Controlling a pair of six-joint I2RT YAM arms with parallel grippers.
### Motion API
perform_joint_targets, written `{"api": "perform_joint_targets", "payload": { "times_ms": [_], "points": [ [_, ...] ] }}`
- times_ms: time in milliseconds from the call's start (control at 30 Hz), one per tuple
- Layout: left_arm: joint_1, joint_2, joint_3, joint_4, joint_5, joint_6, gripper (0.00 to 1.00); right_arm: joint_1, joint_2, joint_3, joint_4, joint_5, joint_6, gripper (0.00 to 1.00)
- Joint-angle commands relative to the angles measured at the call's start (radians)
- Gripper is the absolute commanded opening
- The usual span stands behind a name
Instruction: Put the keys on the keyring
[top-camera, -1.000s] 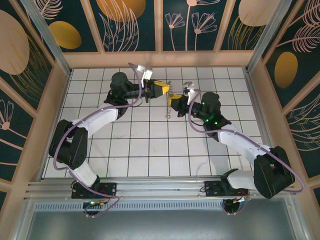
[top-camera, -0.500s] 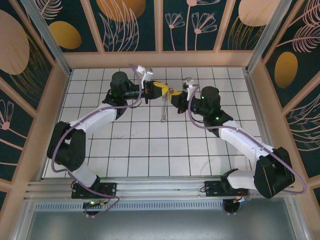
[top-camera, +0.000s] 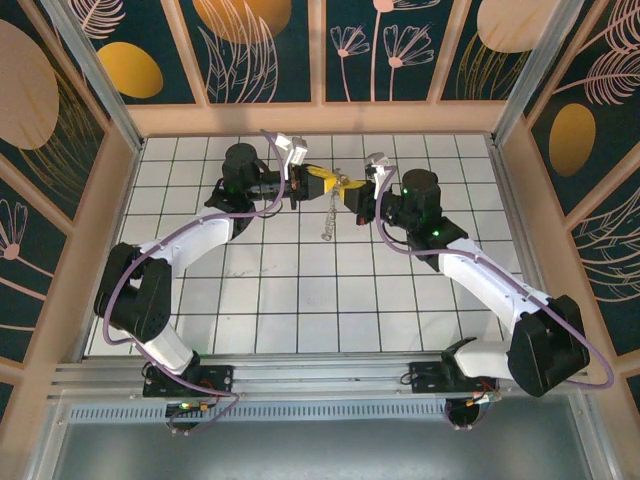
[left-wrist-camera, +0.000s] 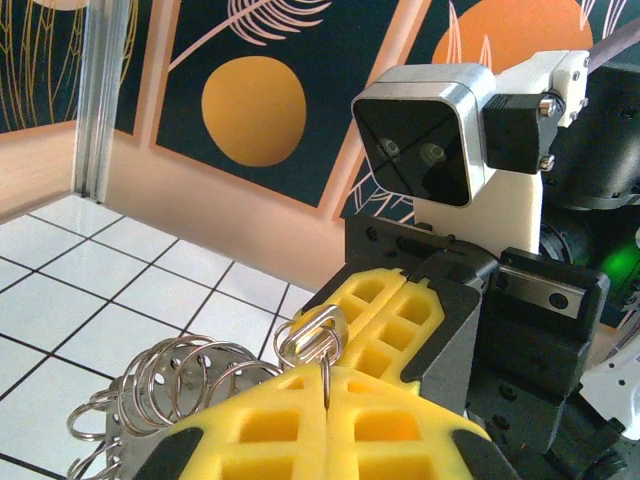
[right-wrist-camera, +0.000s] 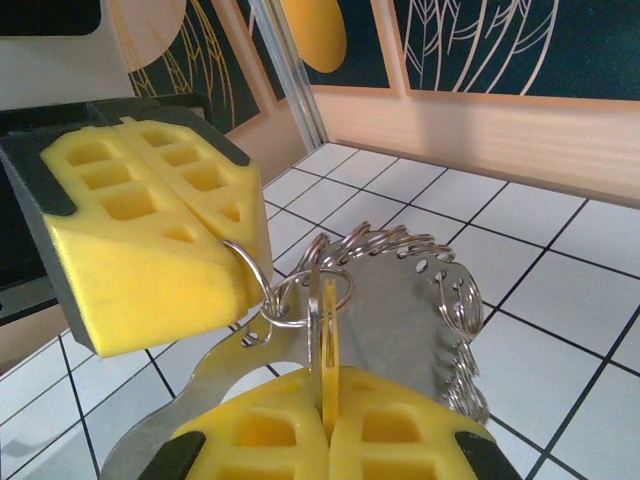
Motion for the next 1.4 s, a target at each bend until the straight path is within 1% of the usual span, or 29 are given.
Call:
{"api": "perform_joint_targets", "payload": {
  "times_ms": [0,167,267,367,600,833,900,1000,1033,1133,1267,1367],
  "points": [
    [0.0,-0.035,-0.001,0.016,0.002,0.023,0.0,-0.004,-0.003,0.045,-0.005,0.0,-0.008,0.0],
    [0.0,-0.028,-0.001,0.022,0.007,0.018,0.0,0.031,0.04,0.082,-0.006,-0.003,-0.013,0.0],
    [0.0,-0.029,-0.002,0.02,0.005,0.018,0.0,0.034,0.045,0.086,-0.005,-0.004,-0.014,0.0],
    [0.0,-0.031,-0.005,0.019,0.002,0.021,0.0,0.02,0.028,0.073,-0.011,0.005,-0.016,0.0],
    [0.0,-0.033,-0.004,0.021,0.002,0.019,0.0,-0.054,-0.05,-0.001,0.014,-0.003,0.02,0.0],
    [-0.002,-0.025,-0.002,0.026,0.001,0.003,0.0,-0.055,-0.02,0.027,0.021,-0.027,0.037,0.0],
    [-0.002,-0.027,-0.013,0.039,-0.023,-0.011,0.27,-0.057,0.001,0.042,0.016,-0.014,0.044,0.0],
    [-0.002,-0.039,-0.047,0.097,-0.078,-0.049,0.41,-0.064,0.046,0.081,-0.004,-0.006,0.051,0.0],
    [-0.002,-0.047,-0.057,0.111,-0.106,-0.059,0.44,-0.068,0.065,0.094,-0.012,-0.009,0.051,0.0],
    [0.0,-0.073,-0.082,0.129,-0.207,-0.082,0.48,-0.078,0.136,0.139,-0.024,-0.019,0.051,0.0],
    [0.004,-0.11,-0.106,0.1,-0.38,-0.094,0.54,-0.087,0.259,0.216,-0.016,-0.028,0.054,0.0],
    [0.009,-0.121,-0.119,0.084,-0.441,-0.1,0.57,-0.094,0.379,0.31,-0.01,-0.032,0.063,0.0]
  ]
}}
